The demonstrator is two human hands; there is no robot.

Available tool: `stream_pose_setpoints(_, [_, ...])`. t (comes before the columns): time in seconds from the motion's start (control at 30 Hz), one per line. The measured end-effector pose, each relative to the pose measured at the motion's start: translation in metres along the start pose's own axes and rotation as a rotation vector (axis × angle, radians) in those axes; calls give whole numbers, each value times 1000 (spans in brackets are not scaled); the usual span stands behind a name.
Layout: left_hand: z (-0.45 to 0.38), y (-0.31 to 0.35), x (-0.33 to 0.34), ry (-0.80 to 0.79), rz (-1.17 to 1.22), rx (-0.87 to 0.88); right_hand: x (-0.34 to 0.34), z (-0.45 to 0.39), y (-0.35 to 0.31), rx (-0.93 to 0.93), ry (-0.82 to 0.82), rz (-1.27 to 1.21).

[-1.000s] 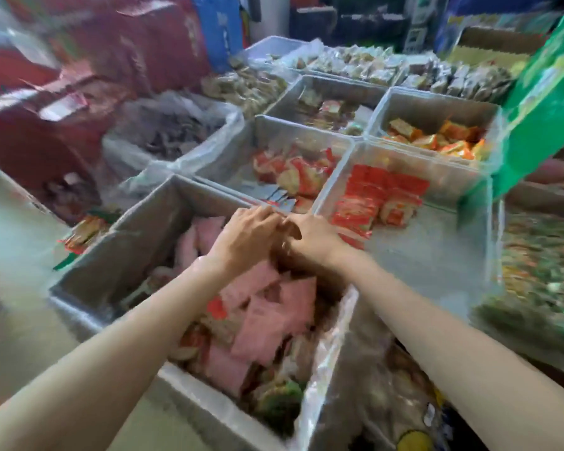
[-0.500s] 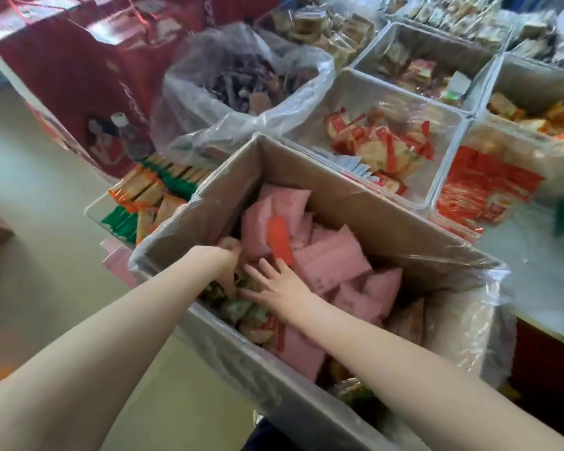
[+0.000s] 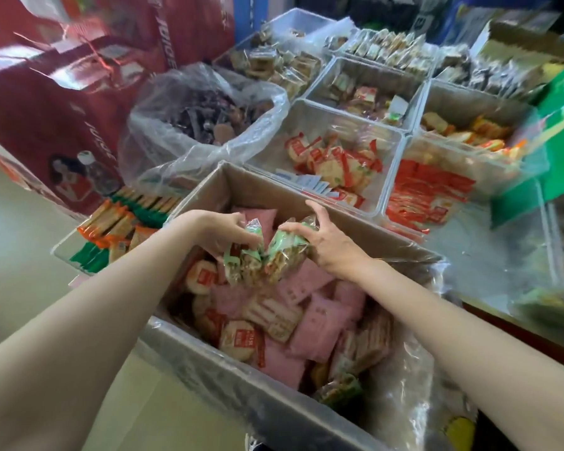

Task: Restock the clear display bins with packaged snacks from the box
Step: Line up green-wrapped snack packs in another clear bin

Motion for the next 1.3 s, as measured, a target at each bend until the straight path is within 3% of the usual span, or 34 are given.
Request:
stream_pose_setpoints(0.17, [12,65,34,-122,84,153,-30,43,49,163,88,-471])
stream_pose_setpoints(0.27, [12,90,52,-174,315,115,-51,76,76,177,243,-740])
stream_pose_setpoints(0.33, [22,121,65,-221,348,149,-70,101,97,198,409,-1081])
stream_pose_setpoints(0.43, [42,172,79,-90,248,160,-104,138,132,205,512,-1488])
stream_pose_setpoints(0.5, [52,216,108,-278,197,258,-125,161,155,188,447,-1678])
stream_pose_setpoints(0.53, [58,235,127,-434,387,217,-133,172,167,160,405,-1737])
stream_pose_setpoints(0.6, [56,280,155,-483,504,224,-147,194,191,138,331,-1621])
stream_pose_setpoints(0.67, [45,316,171,-228,441,243,-157,220,213,191,327,-1252])
stream_pose_setpoints(0.73, [41,356,191,-137,479,310,-174,248,241,240,522,-1064])
stream_pose_setpoints(0.83, [49,396,220,-161,399,382,-179,280,281,259,607,-1149])
stream_pose_setpoints(1.0, [55,440,259,-341,606,448,-172,316,338,331,625,-1595])
stream_pose_setpoints(1.07, [46,450,271,-300,620,471,-173,327,356,360,656,-1656])
stream_pose_setpoints(1.2, [33,477,288,-32,120,479,-174,348,392,424,657,-1644])
stream_pose_setpoints(1.3, [26,500,302,-85,101,522,-171,359,414,379,616,-1697])
Point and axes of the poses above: each hand's wrist, its own z-axis away from the middle knuckle, its own x-axis out of the palm, y = z × x, the point moved 6 cm from there along -z, towards the middle knuckle, and after that the axes turned 6 degrees about -z, right-handed, at the moved point
